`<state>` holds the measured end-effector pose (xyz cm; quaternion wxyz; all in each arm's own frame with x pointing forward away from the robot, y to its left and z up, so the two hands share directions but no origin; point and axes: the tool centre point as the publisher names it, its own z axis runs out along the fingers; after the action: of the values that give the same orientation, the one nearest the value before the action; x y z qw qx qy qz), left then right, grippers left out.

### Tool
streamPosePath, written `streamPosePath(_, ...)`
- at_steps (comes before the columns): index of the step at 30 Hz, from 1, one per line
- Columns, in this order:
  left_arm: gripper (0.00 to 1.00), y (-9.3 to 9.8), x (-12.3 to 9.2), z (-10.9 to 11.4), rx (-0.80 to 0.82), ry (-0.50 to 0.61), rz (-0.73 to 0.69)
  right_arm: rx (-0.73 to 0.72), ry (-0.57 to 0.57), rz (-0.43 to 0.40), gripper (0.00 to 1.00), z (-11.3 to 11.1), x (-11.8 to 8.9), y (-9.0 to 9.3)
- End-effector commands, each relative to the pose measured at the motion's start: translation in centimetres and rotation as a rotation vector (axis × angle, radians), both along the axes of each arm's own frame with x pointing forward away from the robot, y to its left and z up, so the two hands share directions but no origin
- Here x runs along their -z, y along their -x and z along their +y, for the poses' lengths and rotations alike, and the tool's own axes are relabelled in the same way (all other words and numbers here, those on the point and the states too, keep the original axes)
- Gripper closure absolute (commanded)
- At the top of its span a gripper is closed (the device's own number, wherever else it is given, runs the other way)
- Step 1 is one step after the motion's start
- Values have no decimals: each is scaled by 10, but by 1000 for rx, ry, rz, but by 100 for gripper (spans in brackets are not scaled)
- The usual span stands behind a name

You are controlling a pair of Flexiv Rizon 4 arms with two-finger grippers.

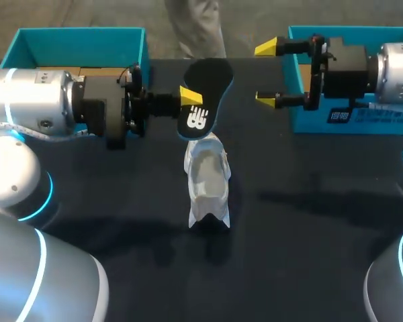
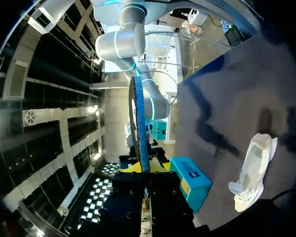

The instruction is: Take the shoe out of the shoebox, open the shoe tongue, remove and reinsert the insole, then place the shoe into the shoebox

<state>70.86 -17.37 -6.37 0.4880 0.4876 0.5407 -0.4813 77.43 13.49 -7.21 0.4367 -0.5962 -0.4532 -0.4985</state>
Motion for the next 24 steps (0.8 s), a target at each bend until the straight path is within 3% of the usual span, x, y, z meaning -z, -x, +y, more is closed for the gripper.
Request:
streamPosePath(1, 100, -9, 4, -14, 9, 22, -13, 2, -3, -10, 5, 18, 3, -1)
streamPosePath(5, 100, -13, 9, -21, 22, 6, -19, -19, -6, -9, 29, 27, 5, 2)
streamPosePath(6, 100, -14, 11, -23, 27, 0, -27, -25, 4, -9, 45, 29, 5, 3)
streamPosePath(9, 100, -18, 13, -27, 29, -5, -27, -33, 11, -9, 51, 33, 6, 5)
streamPosePath(18, 100, -26, 18, -35, 28, -13, -41, -41, 3, 0, 55, 39, 9, 10)
streamPosePath(24, 100, -29, 23, -37, 34, -25, -61, -53, -5, 7, 66, 45, 11, 11)
